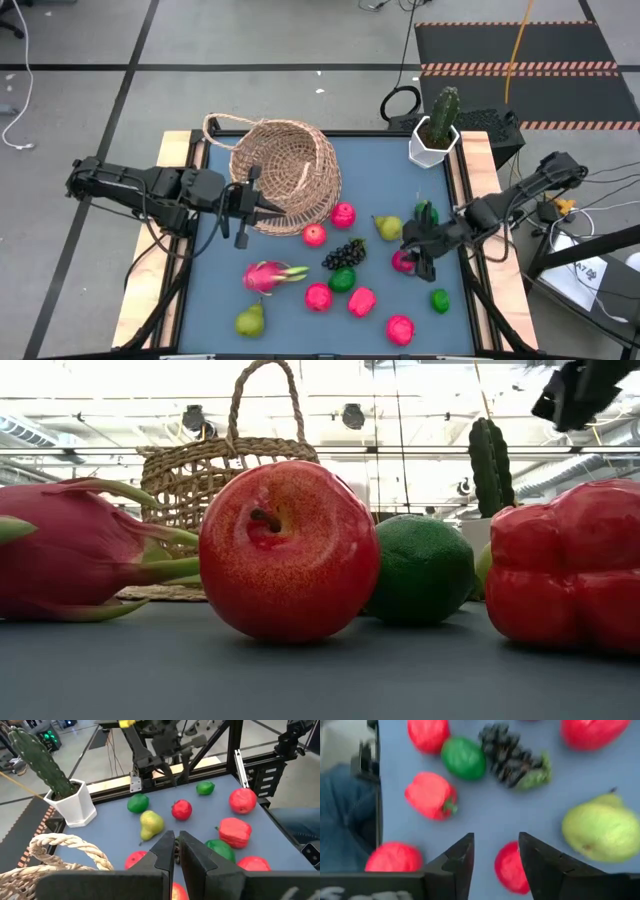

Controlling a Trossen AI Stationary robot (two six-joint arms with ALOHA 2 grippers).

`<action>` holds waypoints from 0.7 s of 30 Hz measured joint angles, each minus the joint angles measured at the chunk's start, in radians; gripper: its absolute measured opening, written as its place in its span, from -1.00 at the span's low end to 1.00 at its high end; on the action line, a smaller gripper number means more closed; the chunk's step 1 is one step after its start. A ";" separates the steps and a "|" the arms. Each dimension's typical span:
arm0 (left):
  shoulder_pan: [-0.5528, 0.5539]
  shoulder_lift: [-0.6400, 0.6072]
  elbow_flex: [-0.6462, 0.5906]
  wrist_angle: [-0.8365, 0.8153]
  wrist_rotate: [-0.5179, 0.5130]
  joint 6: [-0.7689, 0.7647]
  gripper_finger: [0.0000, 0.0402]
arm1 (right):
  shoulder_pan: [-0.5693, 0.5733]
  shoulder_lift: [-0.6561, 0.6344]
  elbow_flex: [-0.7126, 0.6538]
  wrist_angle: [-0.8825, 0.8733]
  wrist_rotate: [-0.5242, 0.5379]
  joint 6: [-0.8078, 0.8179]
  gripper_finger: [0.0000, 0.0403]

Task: Build produce basket
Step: Put the red tomato into the basket

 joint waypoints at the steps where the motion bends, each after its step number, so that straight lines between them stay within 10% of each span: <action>1: -0.001 0.000 0.000 0.000 0.000 -0.005 -0.85 | 0.008 0.013 0.000 -0.008 -0.001 0.001 -0.21; 21: -0.004 0.078 0.001 0.081 0.000 -0.017 -0.85 | 0.029 0.253 0.000 -0.050 0.002 -0.290 0.63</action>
